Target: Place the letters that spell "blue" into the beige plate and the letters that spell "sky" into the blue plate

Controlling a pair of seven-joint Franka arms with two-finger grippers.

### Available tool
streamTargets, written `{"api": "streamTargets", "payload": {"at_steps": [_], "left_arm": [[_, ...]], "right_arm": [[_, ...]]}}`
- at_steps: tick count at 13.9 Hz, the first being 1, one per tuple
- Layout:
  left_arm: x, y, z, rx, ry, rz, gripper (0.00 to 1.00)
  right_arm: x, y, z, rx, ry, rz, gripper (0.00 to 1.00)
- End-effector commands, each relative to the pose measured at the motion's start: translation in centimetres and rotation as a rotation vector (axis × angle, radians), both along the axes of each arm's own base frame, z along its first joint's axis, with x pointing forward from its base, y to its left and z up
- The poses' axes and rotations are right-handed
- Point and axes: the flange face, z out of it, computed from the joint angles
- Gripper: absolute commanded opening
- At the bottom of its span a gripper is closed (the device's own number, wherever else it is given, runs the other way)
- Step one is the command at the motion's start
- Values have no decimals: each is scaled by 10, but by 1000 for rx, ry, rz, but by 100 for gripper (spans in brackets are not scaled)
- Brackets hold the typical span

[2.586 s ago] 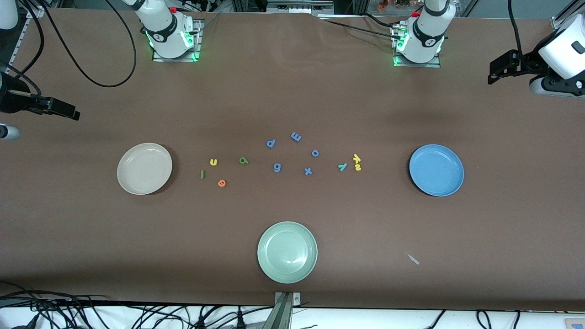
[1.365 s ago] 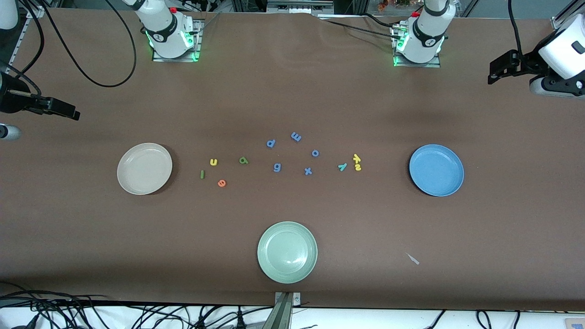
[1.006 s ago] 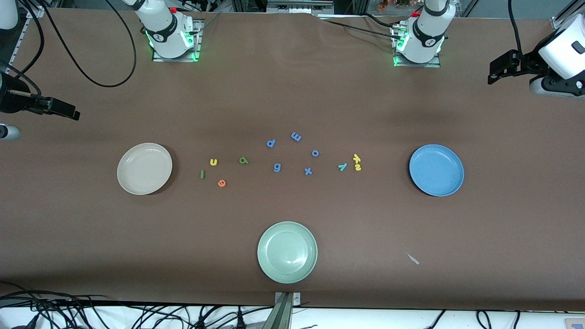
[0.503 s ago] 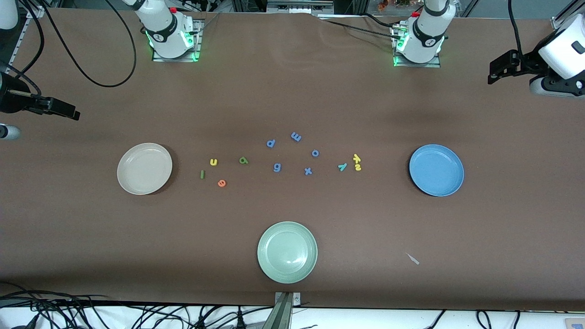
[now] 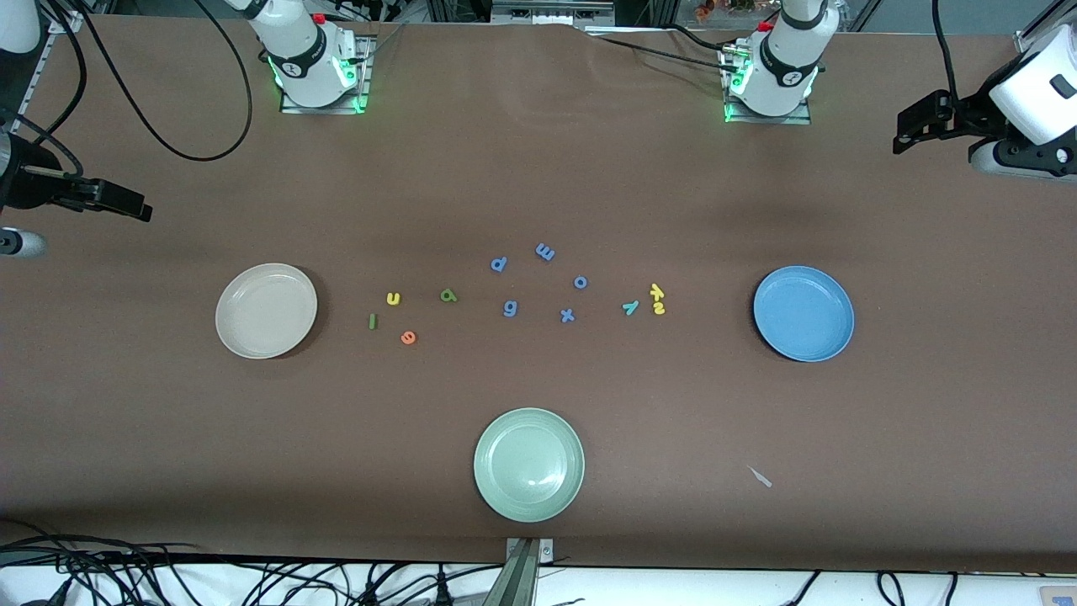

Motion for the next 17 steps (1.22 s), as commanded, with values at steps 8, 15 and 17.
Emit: {"api": "streamTargets", "payload": {"at_steps": [8,15,17], "left_arm": [[3,-5,5,-20,0,7,100],[-6,-14,0,-20,73,-13,100],[-12,-14,-6,-14,135,-15,100]], "right_arm": [[0,17,8,0,-3,27,100],[0,19,8,2,-4,32,100],[0,19,8,2,-4,32,100]]}}
